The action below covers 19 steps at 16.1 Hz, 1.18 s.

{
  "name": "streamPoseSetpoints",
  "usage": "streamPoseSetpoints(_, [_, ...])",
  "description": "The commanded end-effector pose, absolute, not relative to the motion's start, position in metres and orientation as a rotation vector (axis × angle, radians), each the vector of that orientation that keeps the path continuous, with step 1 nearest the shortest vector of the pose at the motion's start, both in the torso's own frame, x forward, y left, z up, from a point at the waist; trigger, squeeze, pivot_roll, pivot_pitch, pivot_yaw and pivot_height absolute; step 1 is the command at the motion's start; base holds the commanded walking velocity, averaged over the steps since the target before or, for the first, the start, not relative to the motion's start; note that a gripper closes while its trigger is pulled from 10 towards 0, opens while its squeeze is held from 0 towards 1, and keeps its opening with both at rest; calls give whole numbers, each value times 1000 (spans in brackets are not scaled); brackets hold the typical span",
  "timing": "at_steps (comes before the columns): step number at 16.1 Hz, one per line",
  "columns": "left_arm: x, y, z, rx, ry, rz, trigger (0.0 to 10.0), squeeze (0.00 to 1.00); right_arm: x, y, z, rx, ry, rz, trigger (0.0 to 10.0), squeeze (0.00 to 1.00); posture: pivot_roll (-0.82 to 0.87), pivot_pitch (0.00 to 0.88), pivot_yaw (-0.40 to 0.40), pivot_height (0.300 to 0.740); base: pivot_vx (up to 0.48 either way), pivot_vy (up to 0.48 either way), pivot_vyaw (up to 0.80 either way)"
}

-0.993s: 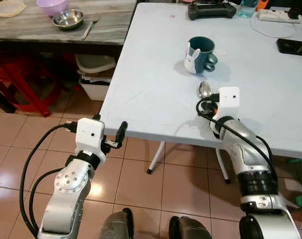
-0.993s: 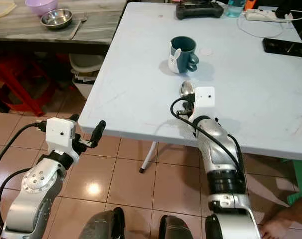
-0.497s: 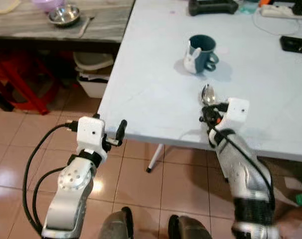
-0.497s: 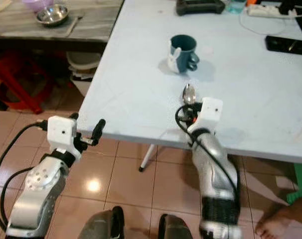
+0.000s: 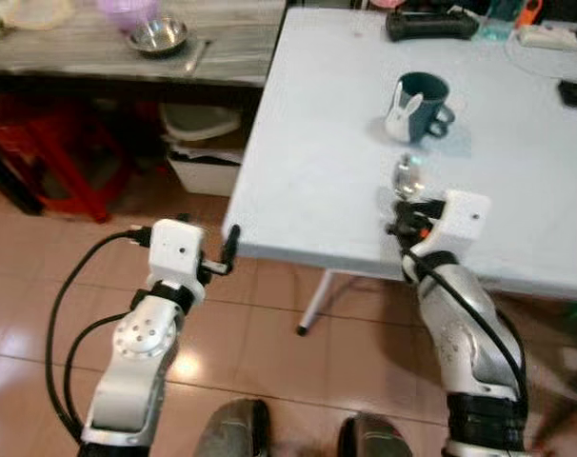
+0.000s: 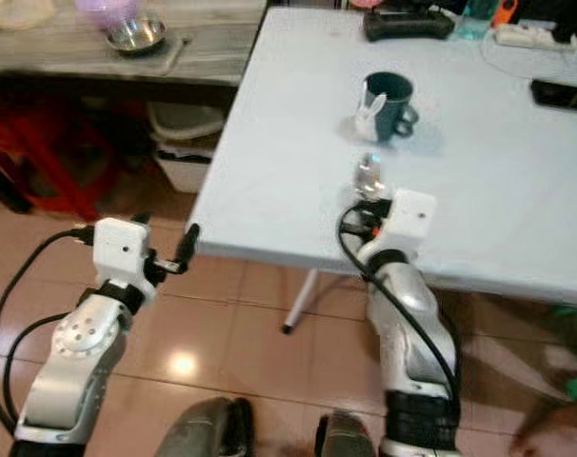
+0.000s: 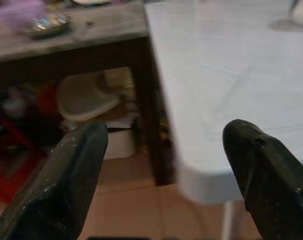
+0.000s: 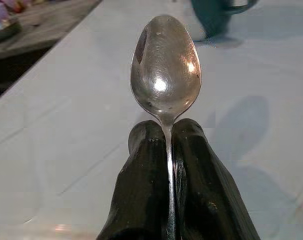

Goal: Setting the table

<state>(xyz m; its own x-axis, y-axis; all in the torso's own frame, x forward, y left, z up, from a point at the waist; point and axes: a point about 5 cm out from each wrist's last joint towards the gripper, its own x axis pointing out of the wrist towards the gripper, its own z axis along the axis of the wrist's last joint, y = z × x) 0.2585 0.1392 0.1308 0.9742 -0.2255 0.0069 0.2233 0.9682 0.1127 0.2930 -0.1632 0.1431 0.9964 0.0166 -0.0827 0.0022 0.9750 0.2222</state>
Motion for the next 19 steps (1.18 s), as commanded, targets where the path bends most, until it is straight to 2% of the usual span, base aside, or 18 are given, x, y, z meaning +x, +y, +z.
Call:
streamPoseSetpoints(1, [258,136,130,125,-24,-229,10000,0,293,-172,150,205,48,-28,10000,0,-3,106,57,740,0,435,0])
streamPoseSetpoints(10, [262,132,132,127,-47,-256,10000,0,297,-174,156,177,12,-36,10000,0,-10,104,55,740,367,302,0])
streamPoseSetpoints(16, [263,134,132,105,-46,-257,10000,0,298,-173,154,168,24,-31,10000,0,-7,101,54,740,426,0,0])
streamPoseSetpoints(19, [263,135,132,98,-42,-254,10000,0,297,-171,154,168,21,-15,10000,0,-6,97,55,740,373,300,0])
